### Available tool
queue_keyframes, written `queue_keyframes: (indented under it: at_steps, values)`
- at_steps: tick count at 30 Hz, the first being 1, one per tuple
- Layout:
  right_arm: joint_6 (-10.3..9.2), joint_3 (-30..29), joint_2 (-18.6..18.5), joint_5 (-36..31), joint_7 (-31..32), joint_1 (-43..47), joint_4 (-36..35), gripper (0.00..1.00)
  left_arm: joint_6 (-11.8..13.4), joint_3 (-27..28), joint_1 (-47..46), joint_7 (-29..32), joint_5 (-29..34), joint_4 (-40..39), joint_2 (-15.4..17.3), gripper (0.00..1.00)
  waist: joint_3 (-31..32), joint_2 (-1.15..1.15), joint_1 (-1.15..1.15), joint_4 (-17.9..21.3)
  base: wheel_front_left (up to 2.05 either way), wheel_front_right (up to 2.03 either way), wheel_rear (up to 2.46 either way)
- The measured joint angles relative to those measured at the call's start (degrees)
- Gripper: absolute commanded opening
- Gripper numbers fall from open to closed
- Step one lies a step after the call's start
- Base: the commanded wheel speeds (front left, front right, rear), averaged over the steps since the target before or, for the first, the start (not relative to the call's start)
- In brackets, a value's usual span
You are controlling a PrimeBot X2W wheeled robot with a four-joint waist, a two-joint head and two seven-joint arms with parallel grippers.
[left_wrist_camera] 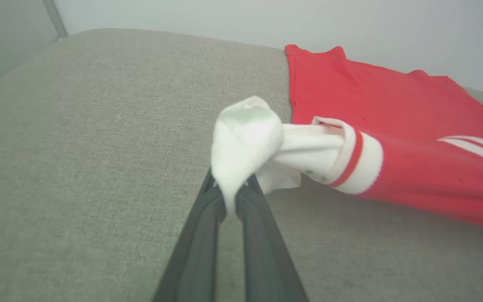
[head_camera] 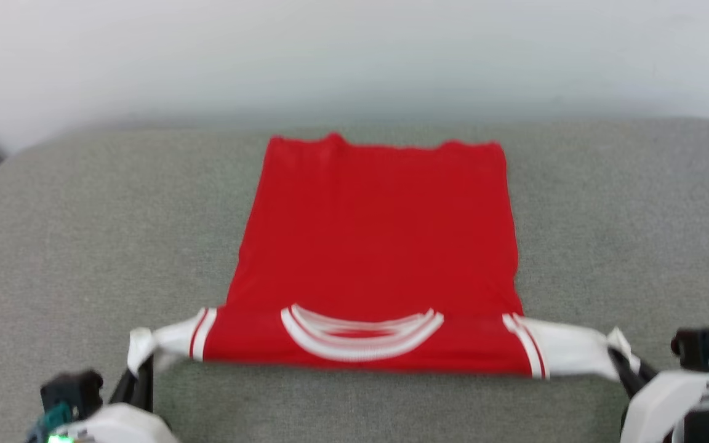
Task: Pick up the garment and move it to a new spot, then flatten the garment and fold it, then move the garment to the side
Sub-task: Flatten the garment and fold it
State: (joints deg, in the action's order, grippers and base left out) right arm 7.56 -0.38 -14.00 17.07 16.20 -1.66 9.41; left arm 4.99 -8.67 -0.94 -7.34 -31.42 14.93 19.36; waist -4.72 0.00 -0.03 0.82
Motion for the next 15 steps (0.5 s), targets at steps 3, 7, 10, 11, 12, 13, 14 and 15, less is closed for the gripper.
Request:
queue_keyframes:
  at_steps: [3,7,10,11,12,13,14,15]
  values:
    - [0.00,-2.1,2.1,-1.5,2.3,6.6,-2.9,0.00,1.9,-0.3,6.1,2.1,-0.1,-3.3,0.1,0.00,2.7,0.00,0.00,-0.1,0.00,0.00,0.00]
    - [-0.01,-4.6,4.7,-2.8,4.0,13.9,-5.7,0.03,3.9,-1.2,12.0,4.3,-0.1,-6.4,-0.1,0.00,5.1,0.00,0.00,-0.3,0.00,0.00,0.00]
    - [-0.01,-5.6,6.6,-3.4,4.7,17.1,-7.3,0.87,4.7,-1.7,13.9,5.0,-0.1,-7.6,-0.5,0.00,5.5,0.00,0.01,-0.5,0.00,0.00,0.00]
    - [-0.01,-5.5,7.0,-3.5,5.1,17.8,-7.7,1.00,4.7,-2.1,14.1,5.1,0.0,-7.7,-0.5,0.00,5.5,0.00,0.01,-0.6,0.00,0.00,0.00]
    - [-0.03,-5.7,7.3,-3.5,5.4,18.4,-8.1,1.00,4.7,-2.3,14.3,5.2,0.1,-7.9,-0.4,0.00,5.6,0.00,0.01,-0.6,0.00,0.00,0.00]
    - [-0.05,-5.8,7.3,-3.5,5.7,18.8,-8.4,1.00,4.9,-2.5,14.4,5.3,0.4,-8.0,-0.4,0.00,5.6,0.00,0.01,-0.7,0.00,0.00,0.00]
    - [-0.07,-5.6,7.5,-3.3,6.2,19.1,-8.8,1.00,4.9,-2.7,14.5,5.4,0.5,-8.1,-0.3,0.00,5.5,0.00,0.01,-0.7,0.00,0.00,0.00]
    - [-0.07,-5.5,7.7,-3.1,6.4,19.2,-9.5,1.00,4.9,-2.9,14.6,5.4,0.5,-8.3,-0.3,0.00,5.4,0.00,0.01,-0.7,0.00,0.00,0.00]
